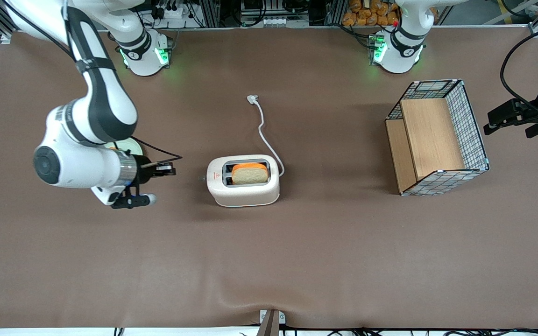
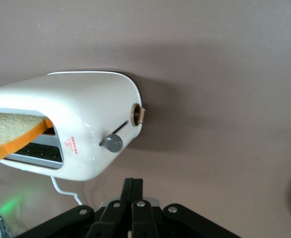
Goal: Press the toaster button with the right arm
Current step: 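Lower the right gripper beside the toaster's lever end, fingers closed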
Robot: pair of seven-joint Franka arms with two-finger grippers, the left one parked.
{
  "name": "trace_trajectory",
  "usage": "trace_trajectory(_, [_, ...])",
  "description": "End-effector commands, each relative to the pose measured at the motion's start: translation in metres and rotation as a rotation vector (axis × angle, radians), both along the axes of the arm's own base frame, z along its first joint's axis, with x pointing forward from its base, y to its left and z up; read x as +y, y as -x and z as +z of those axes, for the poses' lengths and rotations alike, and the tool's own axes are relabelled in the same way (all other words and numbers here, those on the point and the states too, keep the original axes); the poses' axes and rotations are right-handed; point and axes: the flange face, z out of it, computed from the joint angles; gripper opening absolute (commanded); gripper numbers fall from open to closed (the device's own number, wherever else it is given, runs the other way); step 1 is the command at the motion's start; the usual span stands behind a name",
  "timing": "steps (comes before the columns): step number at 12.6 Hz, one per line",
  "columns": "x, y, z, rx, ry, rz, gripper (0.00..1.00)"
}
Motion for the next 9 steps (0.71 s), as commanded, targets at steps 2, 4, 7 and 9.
trace_trajectory(2, [0.018, -0.002, -0.028, 0.006, -0.026, -0.020, 0.00])
trace_trajectory(4, [0.021, 0.002, -0.039, 0.034, -0.070, -0.047, 0.00])
trace_trajectory(7, [0.027, 0.007, -0.054, 0.008, -0.072, -0.072, 0.00])
trace_trajectory(9, [0.028, 0.007, -0.054, 0.007, -0.073, -0.073, 0.00])
